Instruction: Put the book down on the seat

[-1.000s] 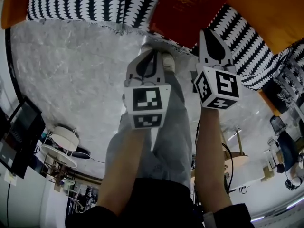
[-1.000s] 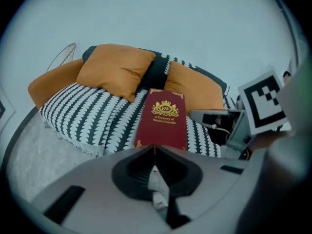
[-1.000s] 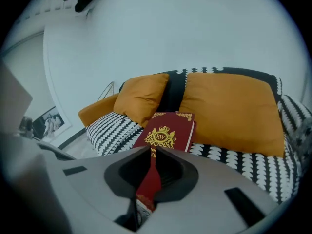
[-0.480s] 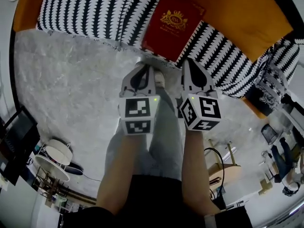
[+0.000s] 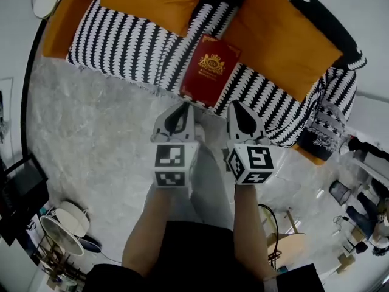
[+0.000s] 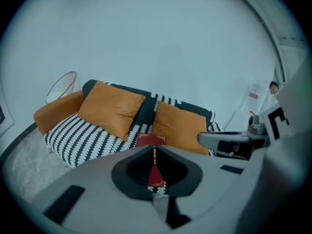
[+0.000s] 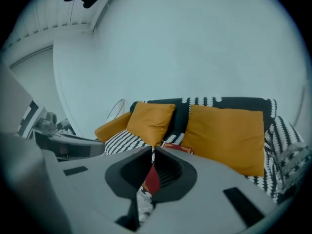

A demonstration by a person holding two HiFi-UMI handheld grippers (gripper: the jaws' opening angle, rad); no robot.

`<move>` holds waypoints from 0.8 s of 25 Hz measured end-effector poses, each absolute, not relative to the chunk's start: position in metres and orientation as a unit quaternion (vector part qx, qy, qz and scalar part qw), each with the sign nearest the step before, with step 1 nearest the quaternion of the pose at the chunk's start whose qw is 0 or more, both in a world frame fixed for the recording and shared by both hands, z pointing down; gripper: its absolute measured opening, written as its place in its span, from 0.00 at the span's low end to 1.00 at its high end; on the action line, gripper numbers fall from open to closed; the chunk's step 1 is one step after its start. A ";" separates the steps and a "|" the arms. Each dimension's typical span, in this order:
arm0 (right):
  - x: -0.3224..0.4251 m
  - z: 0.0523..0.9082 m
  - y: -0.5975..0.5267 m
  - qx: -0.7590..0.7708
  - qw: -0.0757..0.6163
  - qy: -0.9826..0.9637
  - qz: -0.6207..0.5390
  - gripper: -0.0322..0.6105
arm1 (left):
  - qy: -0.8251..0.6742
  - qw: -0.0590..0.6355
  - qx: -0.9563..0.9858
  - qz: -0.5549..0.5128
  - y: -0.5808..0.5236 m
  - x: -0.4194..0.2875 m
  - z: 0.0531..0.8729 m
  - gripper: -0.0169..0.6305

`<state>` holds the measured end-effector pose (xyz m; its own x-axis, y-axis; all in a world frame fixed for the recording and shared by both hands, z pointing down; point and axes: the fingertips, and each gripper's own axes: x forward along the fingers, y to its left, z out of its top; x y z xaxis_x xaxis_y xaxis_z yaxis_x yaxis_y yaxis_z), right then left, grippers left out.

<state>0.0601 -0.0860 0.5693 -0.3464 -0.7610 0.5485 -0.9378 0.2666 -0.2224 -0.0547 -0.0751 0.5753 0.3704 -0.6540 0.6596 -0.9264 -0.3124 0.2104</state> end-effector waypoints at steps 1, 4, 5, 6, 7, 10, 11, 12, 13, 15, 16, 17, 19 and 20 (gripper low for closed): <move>0.063 0.559 -0.084 0.548 0.166 -0.779 0.257 0.09 | -0.512 0.287 0.776 0.232 -0.074 -0.056 0.566 0.06; 0.069 0.529 -0.082 0.556 0.149 -0.781 0.242 0.09 | -0.521 0.272 0.780 0.214 -0.076 -0.059 0.535 0.06; 0.070 0.519 -0.083 0.559 0.143 -0.782 0.237 0.09 | -0.525 0.264 0.782 0.208 -0.078 -0.060 0.525 0.06; 0.071 0.510 -0.083 0.561 0.136 -0.782 0.233 0.09 | -0.528 0.259 0.783 0.203 -0.080 -0.061 0.517 0.06; 0.072 0.501 -0.083 0.563 0.130 -0.783 0.230 0.09 | -0.531 0.257 0.783 0.198 -0.080 -0.062 0.509 0.06; 0.073 0.473 -0.082 0.566 0.109 -0.788 0.217 0.09 | -0.541 0.251 0.782 0.183 -0.080 -0.063 0.485 0.06; 0.074 0.462 -0.084 0.568 0.099 -0.790 0.209 0.09 | -0.545 0.245 0.782 0.176 -0.083 -0.064 0.477 0.06; 0.075 0.452 -0.087 0.571 0.089 -0.791 0.200 0.09 | -0.550 0.238 0.783 0.168 -0.087 -0.064 0.469 0.06; 0.077 0.441 -0.090 0.573 0.080 -0.793 0.192 0.09 | -0.553 0.231 0.784 0.161 -0.090 -0.064 0.460 0.06; 0.080 0.420 -0.091 0.575 0.066 -0.796 0.180 0.09 | -0.558 0.215 0.787 0.155 -0.093 -0.062 0.443 0.06; 0.083 0.410 -0.091 0.576 0.058 -0.796 0.176 0.09 | -0.558 0.203 0.790 0.155 -0.095 -0.059 0.432 0.06; 0.087 0.398 -0.091 0.577 0.051 -0.797 0.171 0.09 | -0.556 0.189 0.794 0.155 -0.096 -0.056 0.419 0.06; 0.095 0.369 -0.093 0.579 0.037 -0.800 0.151 0.09 | -0.553 0.165 0.804 0.143 -0.098 -0.047 0.389 0.06; 0.096 0.354 -0.095 0.579 0.029 -0.803 0.137 0.09 | -0.551 0.159 0.808 0.133 -0.100 -0.044 0.374 0.06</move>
<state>0.0956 -0.0954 0.3538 -0.3272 -0.9223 0.2055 -0.9384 0.2915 -0.1859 -0.0440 -0.1003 0.3741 0.3563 -0.8488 0.3907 -0.9335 -0.3413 0.1099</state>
